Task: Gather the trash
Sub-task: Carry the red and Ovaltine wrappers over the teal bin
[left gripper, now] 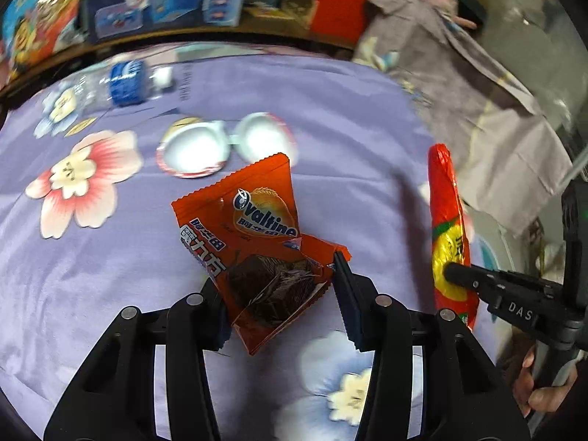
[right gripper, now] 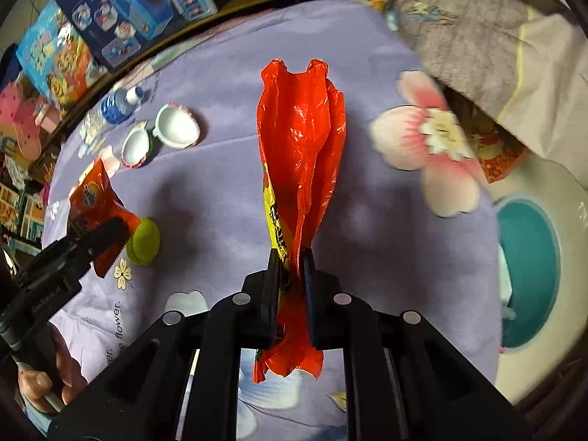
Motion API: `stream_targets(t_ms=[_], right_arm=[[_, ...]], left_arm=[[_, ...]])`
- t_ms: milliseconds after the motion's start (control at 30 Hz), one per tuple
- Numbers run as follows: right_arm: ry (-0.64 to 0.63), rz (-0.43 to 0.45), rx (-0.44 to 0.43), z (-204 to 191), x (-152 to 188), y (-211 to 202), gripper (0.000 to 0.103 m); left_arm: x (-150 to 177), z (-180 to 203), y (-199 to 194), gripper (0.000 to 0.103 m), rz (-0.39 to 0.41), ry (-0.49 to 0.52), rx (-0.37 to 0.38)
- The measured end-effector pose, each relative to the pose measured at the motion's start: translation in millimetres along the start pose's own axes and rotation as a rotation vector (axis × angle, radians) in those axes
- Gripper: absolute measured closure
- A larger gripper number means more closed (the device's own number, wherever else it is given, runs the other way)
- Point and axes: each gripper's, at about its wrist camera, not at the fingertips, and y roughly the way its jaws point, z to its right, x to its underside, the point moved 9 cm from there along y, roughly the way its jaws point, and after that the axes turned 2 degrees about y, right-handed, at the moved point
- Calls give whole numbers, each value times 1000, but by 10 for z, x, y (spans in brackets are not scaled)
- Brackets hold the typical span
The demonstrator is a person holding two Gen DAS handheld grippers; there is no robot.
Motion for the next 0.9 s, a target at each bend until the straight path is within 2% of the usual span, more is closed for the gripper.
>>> stream_targets(t_ms=[300,600,900], right_arm=[[102,66,6,798,127,-410,91],[237,111,19,1696,313,-652,91],[372,144,46,2573,560,-867,90]], left_arm=[[95,932,-13,55,-11,140,44],[285,1830,171,55,-60,270,83],[512,2562,349,55,-114,403,113]])
